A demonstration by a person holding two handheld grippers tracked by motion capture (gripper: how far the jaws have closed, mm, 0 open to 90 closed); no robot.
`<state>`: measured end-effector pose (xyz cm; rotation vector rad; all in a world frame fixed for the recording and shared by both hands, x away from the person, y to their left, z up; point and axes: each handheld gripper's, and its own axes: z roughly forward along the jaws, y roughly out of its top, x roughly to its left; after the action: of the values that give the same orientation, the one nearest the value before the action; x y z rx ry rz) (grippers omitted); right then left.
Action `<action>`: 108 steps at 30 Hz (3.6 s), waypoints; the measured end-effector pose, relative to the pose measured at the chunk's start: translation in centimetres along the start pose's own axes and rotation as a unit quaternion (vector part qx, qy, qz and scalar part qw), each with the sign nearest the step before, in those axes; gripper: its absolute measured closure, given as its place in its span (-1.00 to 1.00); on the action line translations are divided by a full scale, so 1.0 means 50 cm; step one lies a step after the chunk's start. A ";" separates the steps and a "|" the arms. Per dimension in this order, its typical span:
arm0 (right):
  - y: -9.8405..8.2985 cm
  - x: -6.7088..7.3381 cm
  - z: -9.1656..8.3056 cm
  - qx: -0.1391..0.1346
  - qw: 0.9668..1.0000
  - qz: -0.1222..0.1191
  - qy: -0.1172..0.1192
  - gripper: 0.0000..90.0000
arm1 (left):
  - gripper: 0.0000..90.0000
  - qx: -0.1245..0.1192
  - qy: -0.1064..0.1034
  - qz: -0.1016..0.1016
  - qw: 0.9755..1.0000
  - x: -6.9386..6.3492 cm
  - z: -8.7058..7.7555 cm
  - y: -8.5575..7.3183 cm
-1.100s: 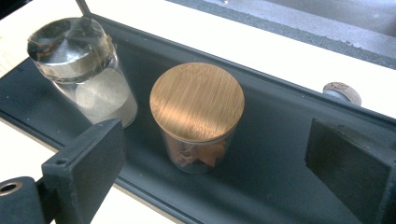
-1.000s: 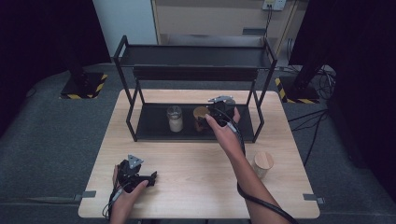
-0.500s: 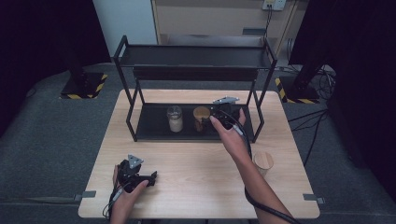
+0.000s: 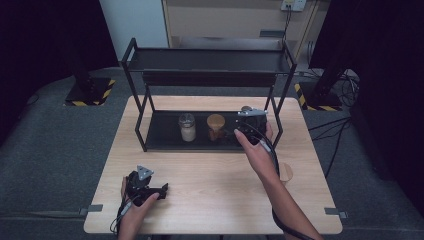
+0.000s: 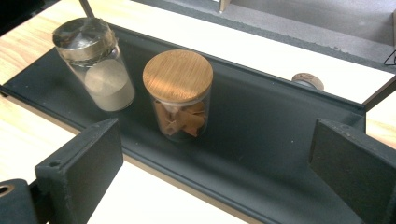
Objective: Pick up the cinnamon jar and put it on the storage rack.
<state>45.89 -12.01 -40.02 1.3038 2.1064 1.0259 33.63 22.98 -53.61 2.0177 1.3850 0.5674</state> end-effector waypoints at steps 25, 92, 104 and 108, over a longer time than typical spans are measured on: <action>-0.042 -0.028 -0.067 -0.002 1.000 -0.003 0.005 -0.95 | -1.00 0.000 0.000 0.000 1.000 0.000 0.000 0.000; -0.156 -0.148 -0.210 -0.006 0.997 0.057 -0.048 -0.96 | -1.00 0.000 0.000 0.000 1.000 0.000 0.000 0.000; -0.184 -0.154 -0.214 0.001 0.997 0.062 -0.048 -0.96 | -1.00 0.000 0.000 0.000 1.000 0.000 0.000 0.000; -0.191 -0.155 -0.213 0.004 0.997 0.066 -0.047 -0.96 | -1.00 0.000 0.000 0.000 1.000 0.000 0.000 0.000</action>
<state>36.58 -25.36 -40.97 1.4838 1.9787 0.9893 33.64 22.97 -53.61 2.0167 1.3856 0.5682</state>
